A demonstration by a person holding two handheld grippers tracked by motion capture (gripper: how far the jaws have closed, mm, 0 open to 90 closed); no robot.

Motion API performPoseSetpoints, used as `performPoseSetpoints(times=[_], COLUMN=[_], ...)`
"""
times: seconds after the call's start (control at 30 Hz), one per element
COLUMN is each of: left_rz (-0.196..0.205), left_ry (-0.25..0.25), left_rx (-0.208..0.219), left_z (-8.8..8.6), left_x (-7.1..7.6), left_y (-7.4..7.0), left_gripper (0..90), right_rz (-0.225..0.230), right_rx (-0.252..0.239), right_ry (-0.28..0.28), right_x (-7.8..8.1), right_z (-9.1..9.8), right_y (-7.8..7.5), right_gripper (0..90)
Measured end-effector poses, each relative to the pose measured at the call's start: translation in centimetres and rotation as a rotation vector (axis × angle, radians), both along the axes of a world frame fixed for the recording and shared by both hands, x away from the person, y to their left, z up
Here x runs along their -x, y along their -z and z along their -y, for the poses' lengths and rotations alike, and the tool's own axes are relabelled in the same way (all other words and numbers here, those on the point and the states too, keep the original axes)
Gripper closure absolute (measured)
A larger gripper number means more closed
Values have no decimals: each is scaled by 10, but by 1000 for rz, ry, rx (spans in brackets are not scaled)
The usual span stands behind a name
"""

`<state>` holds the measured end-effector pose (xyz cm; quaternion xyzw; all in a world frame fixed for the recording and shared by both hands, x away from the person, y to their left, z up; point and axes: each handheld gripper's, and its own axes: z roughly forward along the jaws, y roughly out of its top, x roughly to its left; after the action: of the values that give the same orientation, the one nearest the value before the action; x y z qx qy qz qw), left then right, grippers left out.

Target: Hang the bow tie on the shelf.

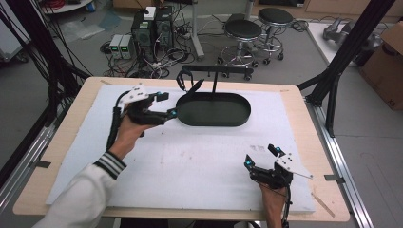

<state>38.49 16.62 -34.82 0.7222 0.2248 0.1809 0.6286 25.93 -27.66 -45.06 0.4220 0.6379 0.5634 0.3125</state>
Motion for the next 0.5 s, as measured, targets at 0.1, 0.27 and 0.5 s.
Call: performPoseSetpoints(times=[0.1, 0.27, 0.5], left_rz=[29, 42, 31], left_ry=[-25, -84, -181], left_rx=[-14, -62, 37], left_z=[-30, -73, -122], left_x=[24, 55, 86], left_y=[9, 38, 83], left_gripper=[249, 249, 248], right_rz=[5, 1, 6], right_rx=[2, 0, -1], right_ry=[1, 5, 14], right_x=[0, 0, 0], right_z=[0, 0, 0], right_y=[0, 0, 0], right_gripper=[34, 34, 34])
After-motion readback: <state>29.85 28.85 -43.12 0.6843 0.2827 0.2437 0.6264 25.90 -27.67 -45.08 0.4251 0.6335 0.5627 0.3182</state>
